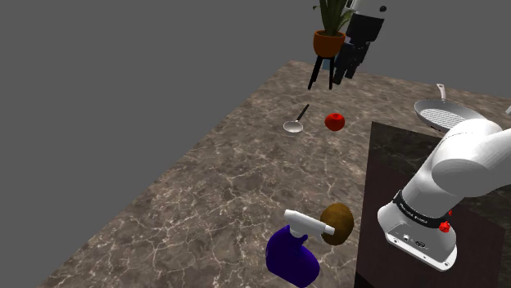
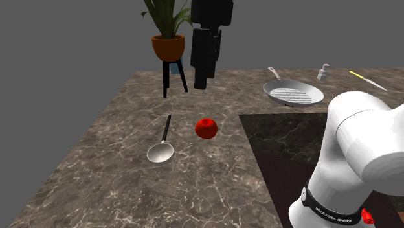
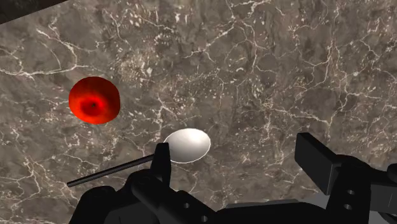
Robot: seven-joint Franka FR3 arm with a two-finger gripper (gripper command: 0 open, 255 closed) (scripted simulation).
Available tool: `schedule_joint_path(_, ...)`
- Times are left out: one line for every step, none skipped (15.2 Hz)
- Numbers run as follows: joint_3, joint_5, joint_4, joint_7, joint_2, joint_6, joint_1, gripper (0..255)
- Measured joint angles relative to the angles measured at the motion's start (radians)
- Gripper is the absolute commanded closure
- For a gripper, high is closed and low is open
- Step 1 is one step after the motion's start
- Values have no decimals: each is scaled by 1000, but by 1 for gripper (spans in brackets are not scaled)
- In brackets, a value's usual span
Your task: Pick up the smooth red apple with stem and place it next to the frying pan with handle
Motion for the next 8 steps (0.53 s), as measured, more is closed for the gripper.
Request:
schedule_joint_path(0, 0, 0, 0, 0, 0, 0, 0)
schedule_joint_path(-11, -2, -10, -17, -1, 8, 0, 0)
schedule_joint_path(-28, -5, -27, -44, -1, 25, 0, 0)
schedule_joint_path(-52, -10, -58, -81, -1, 52, -2, 0)
schedule_joint_path(-79, -17, -65, -121, 9, 67, -3, 0)
schedule_joint_path(-104, -21, -81, -161, 18, 89, -3, 0)
schedule_joint_path(-131, -26, -101, -203, 26, 115, -5, 0)
schedule_joint_path(-156, -29, -116, -243, 38, 139, -4, 0)
